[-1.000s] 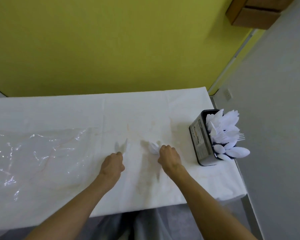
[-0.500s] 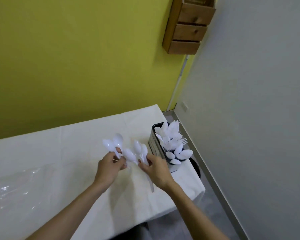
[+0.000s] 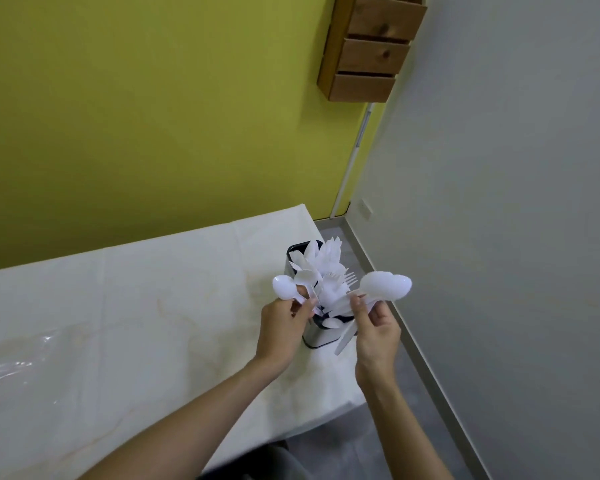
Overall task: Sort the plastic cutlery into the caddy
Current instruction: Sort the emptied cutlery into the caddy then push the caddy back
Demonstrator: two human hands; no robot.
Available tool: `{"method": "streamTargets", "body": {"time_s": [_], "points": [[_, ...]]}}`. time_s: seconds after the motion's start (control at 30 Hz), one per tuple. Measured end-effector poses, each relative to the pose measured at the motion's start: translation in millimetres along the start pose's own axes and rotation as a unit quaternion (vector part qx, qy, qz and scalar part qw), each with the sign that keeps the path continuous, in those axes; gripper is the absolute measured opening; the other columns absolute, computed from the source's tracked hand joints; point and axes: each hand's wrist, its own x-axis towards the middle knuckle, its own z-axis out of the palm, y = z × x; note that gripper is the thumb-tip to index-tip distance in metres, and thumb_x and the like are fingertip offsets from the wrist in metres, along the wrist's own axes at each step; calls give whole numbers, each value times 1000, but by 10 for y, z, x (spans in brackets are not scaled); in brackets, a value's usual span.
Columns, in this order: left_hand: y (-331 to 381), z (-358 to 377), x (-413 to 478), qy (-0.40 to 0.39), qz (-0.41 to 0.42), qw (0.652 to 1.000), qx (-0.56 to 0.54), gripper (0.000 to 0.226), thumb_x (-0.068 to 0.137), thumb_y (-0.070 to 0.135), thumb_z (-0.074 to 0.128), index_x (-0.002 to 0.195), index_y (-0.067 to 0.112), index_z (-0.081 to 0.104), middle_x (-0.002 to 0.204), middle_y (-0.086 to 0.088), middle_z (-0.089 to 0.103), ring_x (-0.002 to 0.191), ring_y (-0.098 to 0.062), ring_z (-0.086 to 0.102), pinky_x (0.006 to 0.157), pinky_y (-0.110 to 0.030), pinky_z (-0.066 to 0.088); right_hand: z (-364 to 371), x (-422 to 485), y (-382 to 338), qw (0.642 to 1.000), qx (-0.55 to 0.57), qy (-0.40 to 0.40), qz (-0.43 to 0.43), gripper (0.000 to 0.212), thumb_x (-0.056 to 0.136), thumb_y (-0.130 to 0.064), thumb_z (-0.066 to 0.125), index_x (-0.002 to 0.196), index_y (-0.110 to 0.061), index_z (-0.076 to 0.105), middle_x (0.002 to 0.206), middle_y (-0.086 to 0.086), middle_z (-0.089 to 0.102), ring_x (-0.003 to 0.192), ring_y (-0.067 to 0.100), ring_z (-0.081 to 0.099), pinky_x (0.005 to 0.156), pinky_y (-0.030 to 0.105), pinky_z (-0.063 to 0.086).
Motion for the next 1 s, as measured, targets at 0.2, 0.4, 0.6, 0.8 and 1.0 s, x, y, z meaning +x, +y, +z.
{"method": "streamTargets", "body": {"time_s": [0.2,0.4,0.6,0.8,1.0], "points": [[60,98,98,-78,125,978,146,22,91,14,59,70,10,57,62,7,56,57,-8,49,56,-13,34,-66,153,44,947,-299,-63,-100,47,83,-41,73,52,-22,44,58,0,39,54,15,35,48,16,30],[-120,87,45,-96,144,977,124,24,83,12,67,105,12,60,106,3,56,94,-7,57,85,-20,49,-154,197,-68,914,-361,-122,-137,45,83,-25,75,50,-37,47,62,-9,41,66,15,37,50,15,30],[-88,81,29,-83,126,985,88,33,77,16,76,105,14,59,101,5,57,89,-5,61,82,-18,52,-241,227,-151,937,-291,-128,-145,35,76,-23,81,67,-53,66,75,-7,64,77,19,59,62,13,44],[-108,115,-17,-63,105,990,64,34,74,17,79,102,18,59,95,7,64,84,0,64,79,-20,53,-141,255,-177,965,-203,-88,-140,17,78,-24,79,79,-38,70,75,-7,69,74,9,57,69,22,48],[-116,108,-52,-62,102,991,65,43,75,20,79,111,20,56,97,7,66,86,0,64,77,-14,51,-16,249,-58,957,-221,-52,-183,19,80,-20,79,84,-33,65,73,-14,71,69,6,64,62,20,49]]}}
